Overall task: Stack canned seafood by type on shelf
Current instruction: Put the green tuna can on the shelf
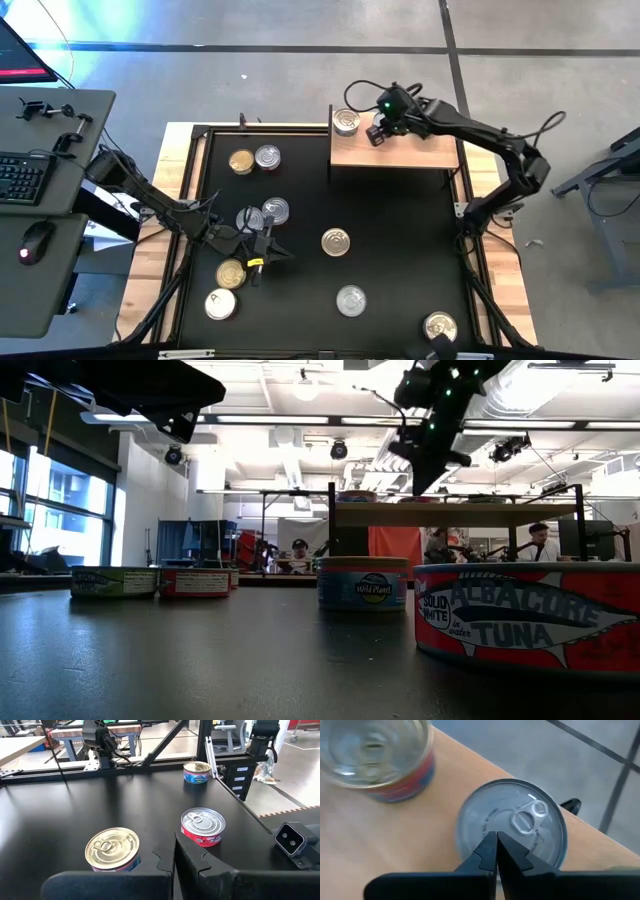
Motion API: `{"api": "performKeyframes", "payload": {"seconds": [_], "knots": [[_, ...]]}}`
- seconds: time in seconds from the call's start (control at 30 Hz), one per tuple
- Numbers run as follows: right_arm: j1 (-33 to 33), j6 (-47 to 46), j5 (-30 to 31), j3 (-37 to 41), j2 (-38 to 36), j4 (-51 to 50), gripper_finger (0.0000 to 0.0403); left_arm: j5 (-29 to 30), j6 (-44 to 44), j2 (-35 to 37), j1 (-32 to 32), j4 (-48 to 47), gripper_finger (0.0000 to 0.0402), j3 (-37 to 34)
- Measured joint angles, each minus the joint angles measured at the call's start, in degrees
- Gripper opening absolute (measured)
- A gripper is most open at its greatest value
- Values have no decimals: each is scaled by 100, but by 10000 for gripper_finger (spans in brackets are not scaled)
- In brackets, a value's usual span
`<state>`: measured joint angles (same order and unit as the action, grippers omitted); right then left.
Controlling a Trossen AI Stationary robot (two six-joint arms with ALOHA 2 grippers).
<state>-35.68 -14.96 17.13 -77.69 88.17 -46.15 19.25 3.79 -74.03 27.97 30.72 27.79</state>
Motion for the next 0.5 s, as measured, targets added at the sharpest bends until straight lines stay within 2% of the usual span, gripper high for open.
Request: {"api": "performKeyframes", "payload": {"seconds": [0.4,0.5], "knots": [[-38,345,257,-2,4,-142,0,5,19,1,0,4,0,0],[78,420,647,-2,-168,11,0,7,51,1,0,4,0,0]]}}
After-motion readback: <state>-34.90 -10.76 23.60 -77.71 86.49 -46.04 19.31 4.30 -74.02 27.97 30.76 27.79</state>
